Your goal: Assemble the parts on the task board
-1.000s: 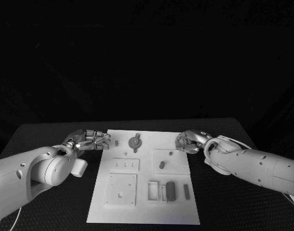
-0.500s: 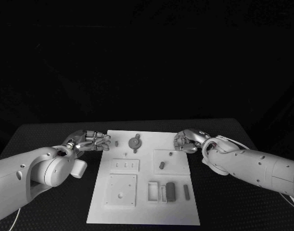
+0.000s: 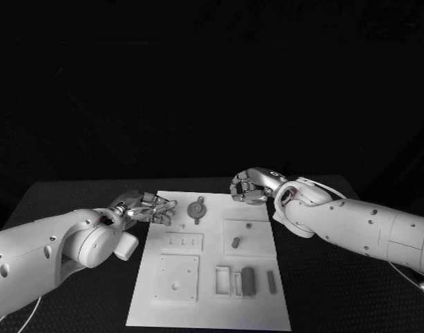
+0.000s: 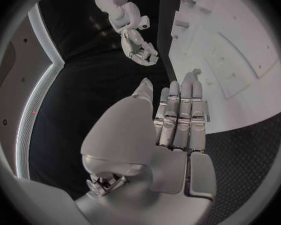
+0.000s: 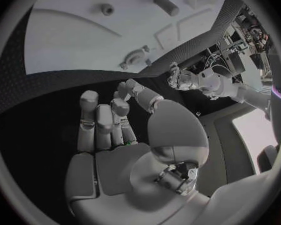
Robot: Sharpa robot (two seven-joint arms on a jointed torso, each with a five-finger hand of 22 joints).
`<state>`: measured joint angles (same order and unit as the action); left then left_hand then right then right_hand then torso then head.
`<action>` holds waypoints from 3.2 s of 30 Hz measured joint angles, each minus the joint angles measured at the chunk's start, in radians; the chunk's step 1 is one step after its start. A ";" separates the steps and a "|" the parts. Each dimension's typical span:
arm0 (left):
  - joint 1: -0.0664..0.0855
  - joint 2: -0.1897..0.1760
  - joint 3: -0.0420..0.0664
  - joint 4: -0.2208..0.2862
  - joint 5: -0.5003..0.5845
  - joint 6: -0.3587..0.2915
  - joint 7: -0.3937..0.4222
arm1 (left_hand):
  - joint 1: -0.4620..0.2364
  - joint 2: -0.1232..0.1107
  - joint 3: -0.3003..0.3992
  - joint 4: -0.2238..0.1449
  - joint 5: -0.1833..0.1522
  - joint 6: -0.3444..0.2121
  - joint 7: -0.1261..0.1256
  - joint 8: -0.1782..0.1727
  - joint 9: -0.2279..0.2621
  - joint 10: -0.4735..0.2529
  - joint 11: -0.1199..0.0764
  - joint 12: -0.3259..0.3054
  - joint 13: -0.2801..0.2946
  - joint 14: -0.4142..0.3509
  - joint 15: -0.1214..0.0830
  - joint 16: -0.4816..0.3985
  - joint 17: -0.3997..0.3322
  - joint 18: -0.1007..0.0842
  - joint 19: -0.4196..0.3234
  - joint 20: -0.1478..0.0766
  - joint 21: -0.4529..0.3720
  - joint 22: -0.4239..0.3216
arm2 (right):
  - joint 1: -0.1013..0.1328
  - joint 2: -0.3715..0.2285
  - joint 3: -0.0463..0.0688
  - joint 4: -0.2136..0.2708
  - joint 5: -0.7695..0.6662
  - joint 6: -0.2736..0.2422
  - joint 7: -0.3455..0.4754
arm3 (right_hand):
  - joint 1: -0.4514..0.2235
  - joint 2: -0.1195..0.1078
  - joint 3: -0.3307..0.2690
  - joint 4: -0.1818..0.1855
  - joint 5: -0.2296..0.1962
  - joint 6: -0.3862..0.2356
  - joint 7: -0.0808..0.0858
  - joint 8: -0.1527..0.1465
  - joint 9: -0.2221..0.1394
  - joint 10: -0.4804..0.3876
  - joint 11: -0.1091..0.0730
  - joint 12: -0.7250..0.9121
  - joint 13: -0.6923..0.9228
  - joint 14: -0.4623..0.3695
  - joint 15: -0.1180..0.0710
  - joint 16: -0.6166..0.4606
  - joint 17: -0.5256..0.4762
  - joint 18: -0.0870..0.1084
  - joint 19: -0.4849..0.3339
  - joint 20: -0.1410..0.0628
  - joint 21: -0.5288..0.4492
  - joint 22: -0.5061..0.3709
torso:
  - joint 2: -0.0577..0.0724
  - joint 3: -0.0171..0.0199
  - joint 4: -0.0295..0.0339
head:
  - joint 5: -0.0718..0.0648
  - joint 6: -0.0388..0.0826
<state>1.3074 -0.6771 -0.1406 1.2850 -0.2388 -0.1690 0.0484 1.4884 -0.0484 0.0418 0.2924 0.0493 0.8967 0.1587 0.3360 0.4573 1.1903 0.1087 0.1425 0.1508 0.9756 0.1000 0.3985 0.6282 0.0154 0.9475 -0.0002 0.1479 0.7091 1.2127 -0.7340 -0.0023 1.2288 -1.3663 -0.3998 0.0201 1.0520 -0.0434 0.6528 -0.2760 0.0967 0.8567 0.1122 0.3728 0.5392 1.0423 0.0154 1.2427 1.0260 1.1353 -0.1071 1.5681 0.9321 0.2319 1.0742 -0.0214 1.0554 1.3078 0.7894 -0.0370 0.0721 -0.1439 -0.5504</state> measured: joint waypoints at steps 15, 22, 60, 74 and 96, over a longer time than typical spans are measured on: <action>0.009 0.066 0.000 0.004 -0.065 -0.007 -0.114 | -0.110 -0.009 -0.036 -0.001 0.000 -0.003 -0.003 -0.019 -0.014 -0.010 0.010 -0.024 0.001 -0.009 0.009 -0.029 0.030 0.017 -0.010 0.010 -0.006 0.015 | 0.017 0.072 -0.001 0.141 -0.036 0.045 -0.106 | 0.000 0.000 0.003 -0.003 0.000 0.003 -0.003 0.000 0.002 0.005 -0.005 0.000 -0.001 0.007 -0.002 0.000 0.003 0.000 0.005 -0.002 0.000 0.000 | -0.004 0.0001 -0.0013 | 0.036 0.018; 0.009 0.080 -0.001 0.009 -0.072 -0.009 -0.119 | -0.114 0.002 -0.054 -0.001 0.000 -0.016 -0.016 -0.026 -0.019 -0.011 0.011 -0.027 0.004 -0.009 0.009 -0.031 0.044 0.023 -0.009 0.009 -0.006 0.022 | 0.017 0.084 -0.001 0.169 -0.053 0.057 -0.119 | 0.000 0.000 0.000 -0.005 0.000 0.004 -0.004 0.000 0.003 0.009 -0.009 0.000 -0.001 0.008 -0.002 0.000 0.001 0.000 0.006 -0.002 0.000 0.000 | -0.002 0.0004 -0.0012 | 0.041 0.022; 0.008 0.081 -0.003 0.007 -0.053 0.010 -0.101 | -0.057 0.060 -0.092 -0.002 0.000 -0.009 -0.016 -0.029 -0.025 -0.017 0.002 -0.035 0.014 -0.007 0.007 -0.050 0.080 0.020 -0.020 0.005 -0.013 0.040 | 0.012 0.123 -0.006 0.174 -0.075 0.080 -0.126 | 0.000 0.000 0.000 -0.005 0.000 0.007 -0.007 -0.001 0.007 0.010 -0.010 0.000 -0.002 0.016 -0.002 0.000 0.001 0.000 0.007 0.000 0.000 0.000 | -0.002 0.0000 -0.0008 | 0.042 0.014; 0.009 0.075 -0.001 0.003 -0.051 0.021 -0.114 | -0.115 0.022 -0.127 0.000 0.000 -0.049 0.008 -0.052 -0.034 -0.054 0.025 -0.058 0.012 -0.007 0.007 -0.063 0.094 0.015 -0.020 0.005 -0.013 0.049 | 0.009 0.113 -0.008 0.178 -0.076 0.079 -0.126 | 0.000 0.000 0.000 -0.005 0.000 0.007 -0.007 -0.001 0.007 0.010 -0.010 0.000 -0.002 0.017 -0.002 0.000 0.005 0.000 0.007 0.001 0.000 0.000 | -0.002 0.0006 -0.0012 | 0.044 0.014; 0.009 0.050 -0.002 0.009 -0.049 0.018 -0.113 | -0.172 0.002 -0.092 -0.002 0.000 -0.014 0.003 -0.023 -0.018 -0.012 0.005 -0.029 0.037 0.017 -0.001 -0.085 0.123 0.015 -0.020 0.005 -0.027 0.062 | 0.009 0.110 -0.008 0.133 -0.113 0.099 -0.137 | 0.000 0.000 0.003 -0.008 0.000 0.007 -0.007 0.002 0.008 0.010 -0.010 0.000 -0.002 0.020 0.000 0.000 0.008 0.000 0.011 0.000 0.000 0.000 | -0.002 -0.0007 -0.0019 | 0.039 0.014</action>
<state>1.3168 -0.6271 -0.1421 1.2940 -0.2882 -0.1508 -0.0647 1.3159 -0.0462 -0.0499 0.2906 0.0493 0.8828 0.1619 0.3128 0.4394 1.1780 0.1140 0.1134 0.1880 0.9922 0.0990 0.3134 0.7516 0.0301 0.9271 0.0050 0.1209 0.7707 1.2217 -0.6245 -0.0098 1.3619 -1.4797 -0.3009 -0.1167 1.0519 -0.0436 0.6557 -0.2844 0.0967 0.8635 0.1054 0.3752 0.5476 1.0520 0.0058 1.2427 1.0237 1.1553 -0.1070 1.5680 0.9403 0.2321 1.0852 -0.0219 1.0553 1.3078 0.7878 -0.0377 0.0702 -0.1048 -0.5361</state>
